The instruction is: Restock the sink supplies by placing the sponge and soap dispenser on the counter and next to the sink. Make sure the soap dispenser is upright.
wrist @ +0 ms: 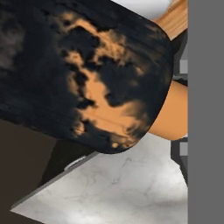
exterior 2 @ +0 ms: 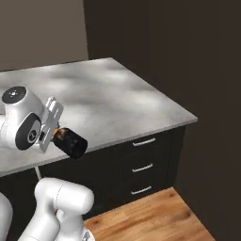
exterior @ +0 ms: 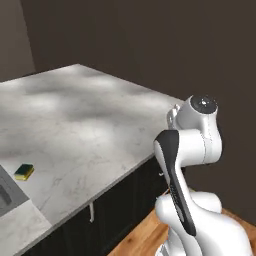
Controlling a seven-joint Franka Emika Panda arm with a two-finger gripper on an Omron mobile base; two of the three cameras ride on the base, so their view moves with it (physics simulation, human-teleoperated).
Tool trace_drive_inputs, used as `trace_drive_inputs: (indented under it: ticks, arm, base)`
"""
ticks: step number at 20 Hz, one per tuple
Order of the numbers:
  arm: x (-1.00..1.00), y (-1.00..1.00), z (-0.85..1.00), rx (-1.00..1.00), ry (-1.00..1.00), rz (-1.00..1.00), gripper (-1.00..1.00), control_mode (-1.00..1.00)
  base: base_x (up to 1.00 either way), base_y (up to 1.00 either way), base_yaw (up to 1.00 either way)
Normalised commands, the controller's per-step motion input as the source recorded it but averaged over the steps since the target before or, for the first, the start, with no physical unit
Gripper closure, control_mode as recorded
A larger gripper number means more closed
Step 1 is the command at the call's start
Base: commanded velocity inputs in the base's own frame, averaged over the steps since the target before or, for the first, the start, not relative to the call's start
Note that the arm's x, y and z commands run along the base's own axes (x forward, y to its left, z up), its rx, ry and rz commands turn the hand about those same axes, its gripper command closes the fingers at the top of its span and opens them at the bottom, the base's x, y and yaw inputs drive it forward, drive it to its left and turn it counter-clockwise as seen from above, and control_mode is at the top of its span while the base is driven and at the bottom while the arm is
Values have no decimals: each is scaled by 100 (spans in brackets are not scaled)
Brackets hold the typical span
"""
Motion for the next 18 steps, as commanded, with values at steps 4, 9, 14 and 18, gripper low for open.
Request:
trace_drive_inputs:
  ticks: [4, 9, 14, 18]
  arm:
    - [0, 0, 0, 0, 0, 0, 100, 100]
    - [0, 0, 0, 0, 0, 0, 100, 100]
    - [0, 0, 0, 0, 0, 0, 100, 100]
    - [0, 0, 0, 0, 0, 0, 100, 100]
  base:
    - [-30, 0, 62]
    - [18, 19, 59]
    - [11, 55, 51]
    - [37, 50, 38]
